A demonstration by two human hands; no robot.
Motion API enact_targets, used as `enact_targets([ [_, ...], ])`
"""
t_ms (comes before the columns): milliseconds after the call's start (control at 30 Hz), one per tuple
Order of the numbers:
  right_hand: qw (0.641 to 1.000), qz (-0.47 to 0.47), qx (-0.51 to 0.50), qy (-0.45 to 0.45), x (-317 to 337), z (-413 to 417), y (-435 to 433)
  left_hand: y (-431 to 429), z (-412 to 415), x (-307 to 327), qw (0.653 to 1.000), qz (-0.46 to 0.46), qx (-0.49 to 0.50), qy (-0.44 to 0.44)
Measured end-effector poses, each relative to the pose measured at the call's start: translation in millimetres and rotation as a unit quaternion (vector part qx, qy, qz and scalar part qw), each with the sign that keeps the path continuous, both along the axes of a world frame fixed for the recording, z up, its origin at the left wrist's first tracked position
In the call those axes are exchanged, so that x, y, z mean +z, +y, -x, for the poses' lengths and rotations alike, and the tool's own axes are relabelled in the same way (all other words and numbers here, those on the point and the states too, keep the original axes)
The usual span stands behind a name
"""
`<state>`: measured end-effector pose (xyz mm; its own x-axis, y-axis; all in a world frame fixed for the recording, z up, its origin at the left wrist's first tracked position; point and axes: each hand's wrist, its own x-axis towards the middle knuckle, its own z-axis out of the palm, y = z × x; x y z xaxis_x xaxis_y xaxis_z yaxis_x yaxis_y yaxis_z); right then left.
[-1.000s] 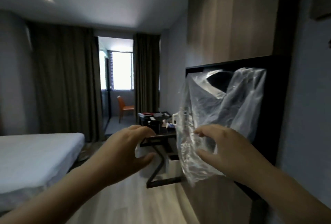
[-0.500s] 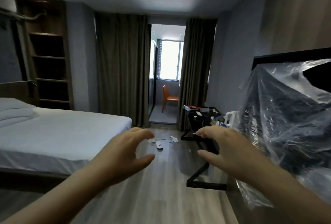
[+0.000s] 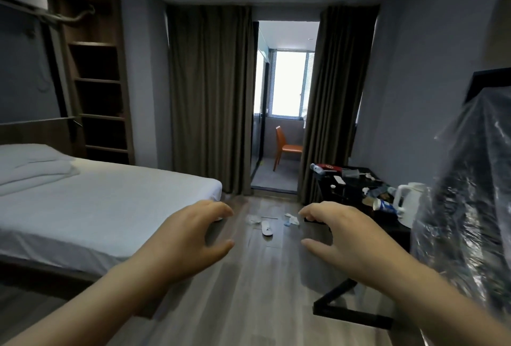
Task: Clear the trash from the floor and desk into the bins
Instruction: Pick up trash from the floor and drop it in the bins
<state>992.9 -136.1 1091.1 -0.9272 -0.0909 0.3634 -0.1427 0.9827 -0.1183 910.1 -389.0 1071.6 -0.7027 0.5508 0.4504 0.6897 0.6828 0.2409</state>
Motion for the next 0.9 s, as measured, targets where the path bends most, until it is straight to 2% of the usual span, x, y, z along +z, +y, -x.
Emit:
enact_targets([
  [467, 0.998, 0.008, -0.044, -0.042, -38.3, 290.8, 7.2, 3.5, 304.3, -33.4, 0.999, -0.009, -0.003, -0.046],
  [667, 0.994, 0.022, -0.064, -0.081, -60.0, 385.3, 32.4, 31.4, 407.6, -65.2, 0.996, -0.004, -0.032, -0.086],
  [900, 0.994, 0.038, -0.064, -0.084, -82.1, 504.7, 89.4, 87.9, 524.9, -88.7, 0.996, 0.009, -0.029, -0.084],
])
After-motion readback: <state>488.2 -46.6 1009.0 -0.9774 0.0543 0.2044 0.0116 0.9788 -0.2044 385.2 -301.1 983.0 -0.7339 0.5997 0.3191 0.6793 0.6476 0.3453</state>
